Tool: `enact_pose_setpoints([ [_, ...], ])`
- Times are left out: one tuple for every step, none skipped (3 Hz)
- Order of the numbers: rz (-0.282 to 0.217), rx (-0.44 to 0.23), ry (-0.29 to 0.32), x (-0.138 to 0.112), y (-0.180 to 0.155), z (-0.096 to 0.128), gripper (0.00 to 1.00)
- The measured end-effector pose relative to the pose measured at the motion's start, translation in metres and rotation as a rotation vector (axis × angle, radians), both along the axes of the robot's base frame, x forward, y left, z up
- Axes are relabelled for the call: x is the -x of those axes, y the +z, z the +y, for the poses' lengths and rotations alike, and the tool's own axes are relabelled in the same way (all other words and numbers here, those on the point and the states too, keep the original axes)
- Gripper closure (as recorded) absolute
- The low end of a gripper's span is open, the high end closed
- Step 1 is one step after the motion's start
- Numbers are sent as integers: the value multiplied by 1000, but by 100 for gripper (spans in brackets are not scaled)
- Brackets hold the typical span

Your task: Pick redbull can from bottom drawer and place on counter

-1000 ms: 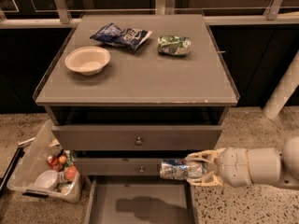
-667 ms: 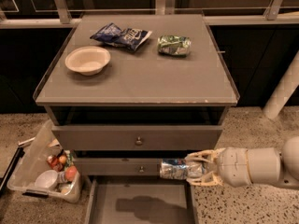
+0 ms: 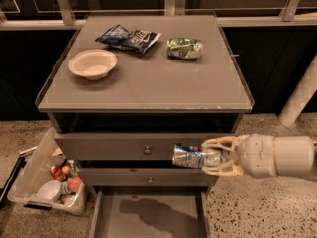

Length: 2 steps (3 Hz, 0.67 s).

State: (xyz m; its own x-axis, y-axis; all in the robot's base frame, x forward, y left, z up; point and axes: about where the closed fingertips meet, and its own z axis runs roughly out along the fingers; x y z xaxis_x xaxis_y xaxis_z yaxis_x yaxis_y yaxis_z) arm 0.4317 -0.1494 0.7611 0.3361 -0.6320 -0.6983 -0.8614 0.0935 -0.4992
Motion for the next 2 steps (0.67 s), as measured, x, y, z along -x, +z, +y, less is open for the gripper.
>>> enact_pose_setpoints([
  [-45, 16, 1, -21, 58, -4, 100],
  [-74, 30, 2, -39, 109, -7, 100],
])
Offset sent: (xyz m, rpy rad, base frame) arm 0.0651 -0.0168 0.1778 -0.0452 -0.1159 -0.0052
